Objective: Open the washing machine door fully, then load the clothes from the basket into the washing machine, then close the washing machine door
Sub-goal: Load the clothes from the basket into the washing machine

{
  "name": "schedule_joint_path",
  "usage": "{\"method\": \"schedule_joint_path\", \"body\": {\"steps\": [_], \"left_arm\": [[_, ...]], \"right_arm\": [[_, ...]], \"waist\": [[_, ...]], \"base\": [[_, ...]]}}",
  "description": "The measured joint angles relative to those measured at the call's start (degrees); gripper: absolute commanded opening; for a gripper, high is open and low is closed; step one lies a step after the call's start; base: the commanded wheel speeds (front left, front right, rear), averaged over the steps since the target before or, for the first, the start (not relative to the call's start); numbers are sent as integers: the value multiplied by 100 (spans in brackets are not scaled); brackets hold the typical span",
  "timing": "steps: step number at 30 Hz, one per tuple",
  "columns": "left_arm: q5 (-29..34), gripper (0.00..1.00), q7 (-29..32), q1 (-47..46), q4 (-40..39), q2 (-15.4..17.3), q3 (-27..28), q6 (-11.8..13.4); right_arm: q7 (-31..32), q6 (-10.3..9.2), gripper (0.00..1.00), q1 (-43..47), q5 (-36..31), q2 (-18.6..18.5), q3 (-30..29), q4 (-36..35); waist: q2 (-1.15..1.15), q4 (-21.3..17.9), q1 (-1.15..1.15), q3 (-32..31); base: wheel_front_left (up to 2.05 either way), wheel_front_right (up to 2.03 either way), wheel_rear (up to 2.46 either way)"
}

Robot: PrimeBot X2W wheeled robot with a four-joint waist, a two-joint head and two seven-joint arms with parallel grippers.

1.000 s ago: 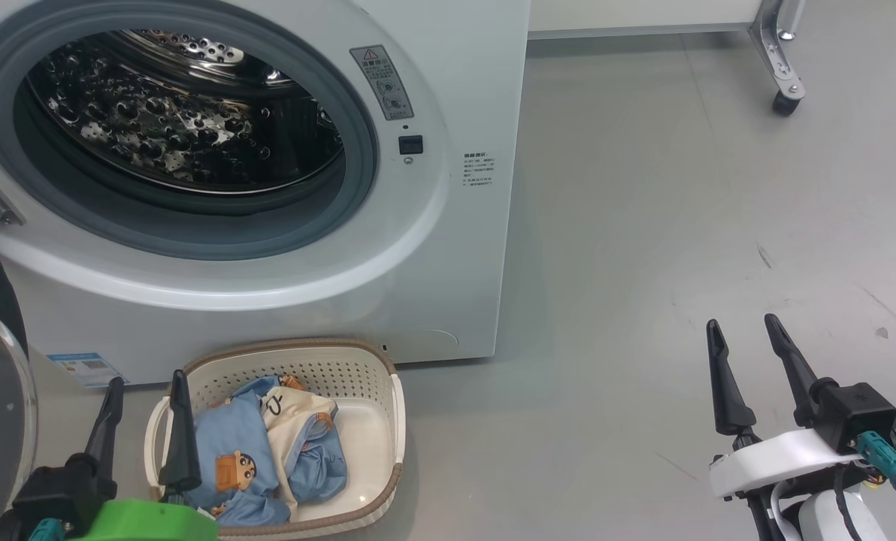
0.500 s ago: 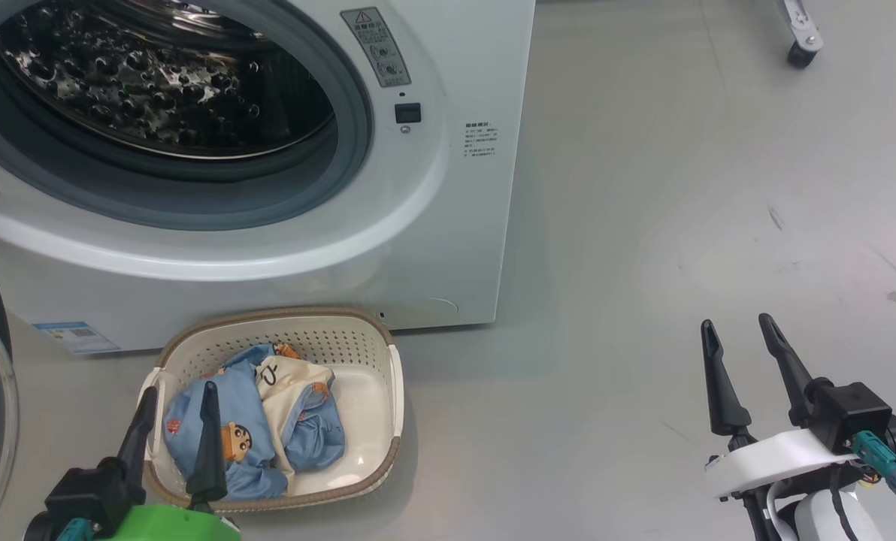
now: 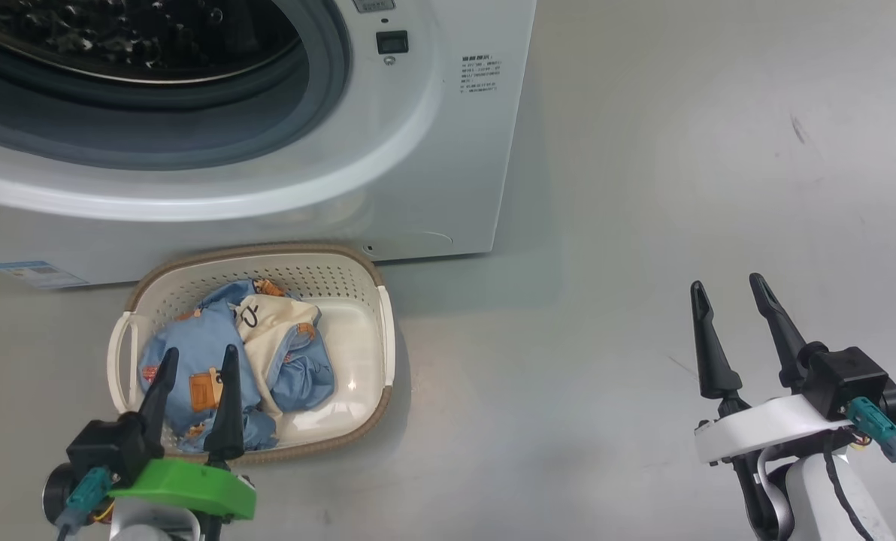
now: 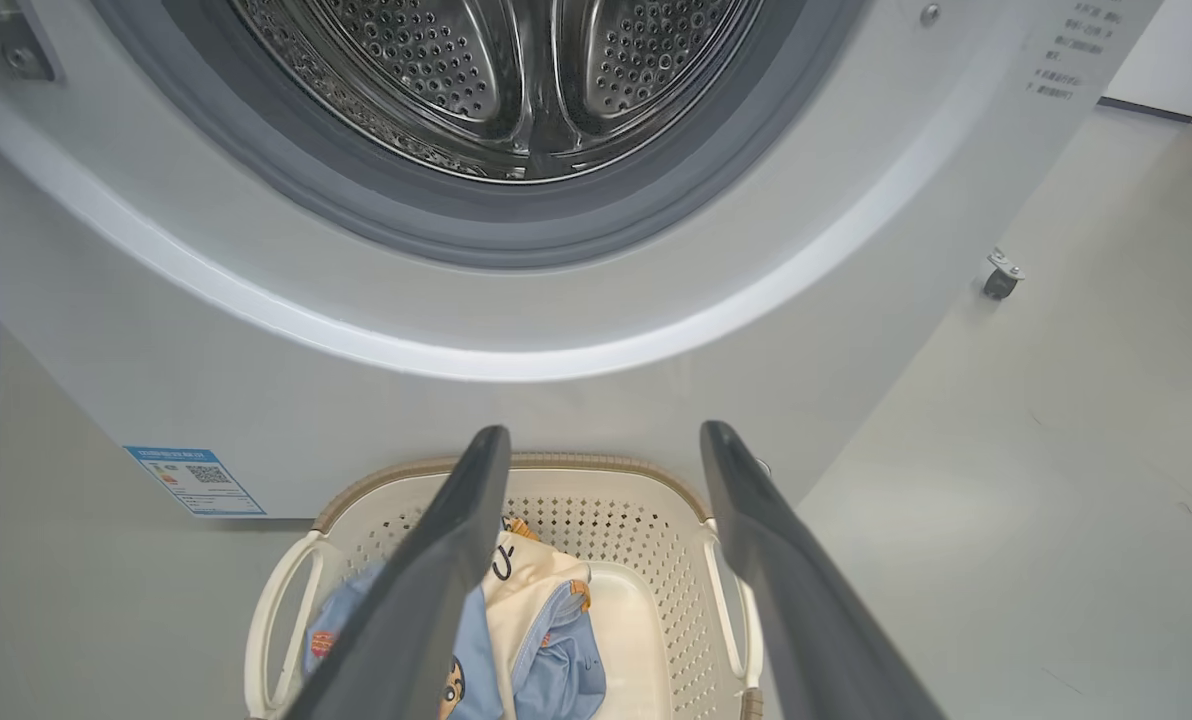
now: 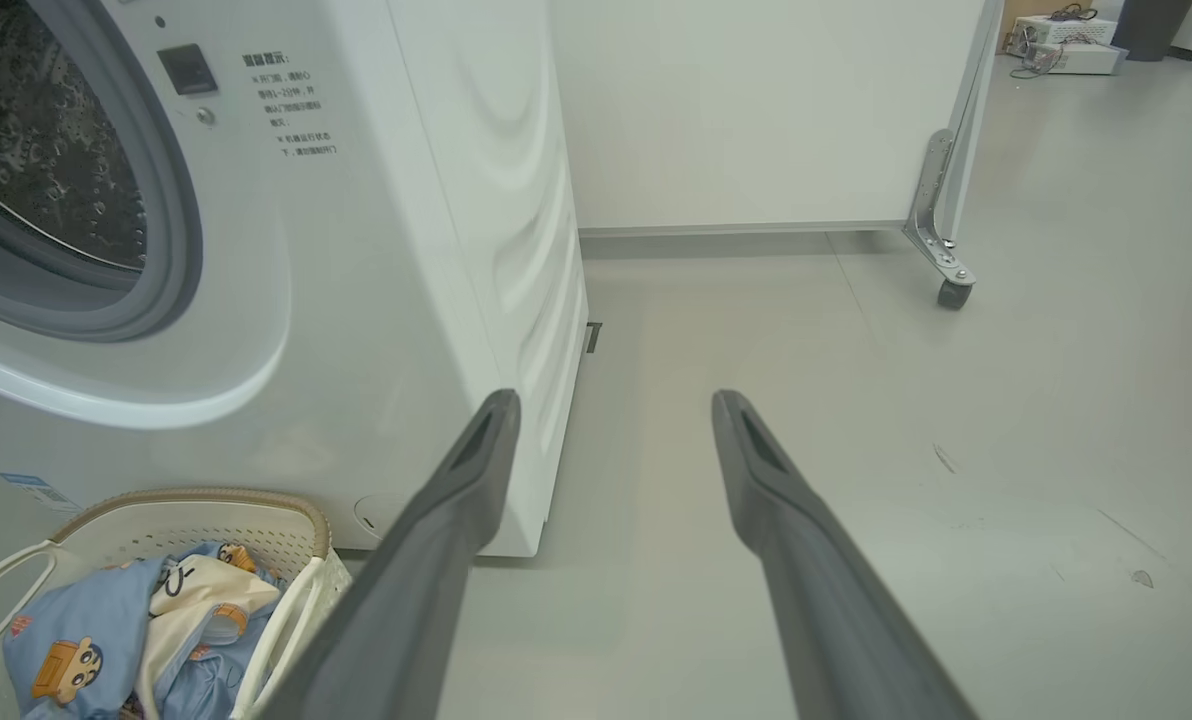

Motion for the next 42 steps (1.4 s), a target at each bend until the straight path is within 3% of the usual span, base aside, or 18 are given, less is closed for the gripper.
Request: {"method": "schedule_joint_path", "body": {"steps": [16, 32, 39, 42], "left_arm": [[40, 100, 0, -1324, 882, 0, 194, 116], [124, 100, 367, -2753, 1884, 210, 458, 628], [220, 100, 723, -3202, 2514, 449, 654, 1073], [222, 100, 810, -3301, 2754, 494, 720, 1127]], "right_arm": [[0, 0, 100, -515, 37, -9, 144, -40], [0, -1, 100, -1093, 103, -25, 247, -278], [0, -2, 100, -1308, 248, -29, 328, -302], [0, -12, 100, -1373, 294, -29, 354, -300]], "waist": [[0, -219, 1, 1349], [0, -495, 1, 2577], [0, -632, 1, 3067], [0, -706, 1, 3214]], "base": [[0, 0, 0], [0, 0, 0], [0, 0, 0], [0, 0, 0]]}}
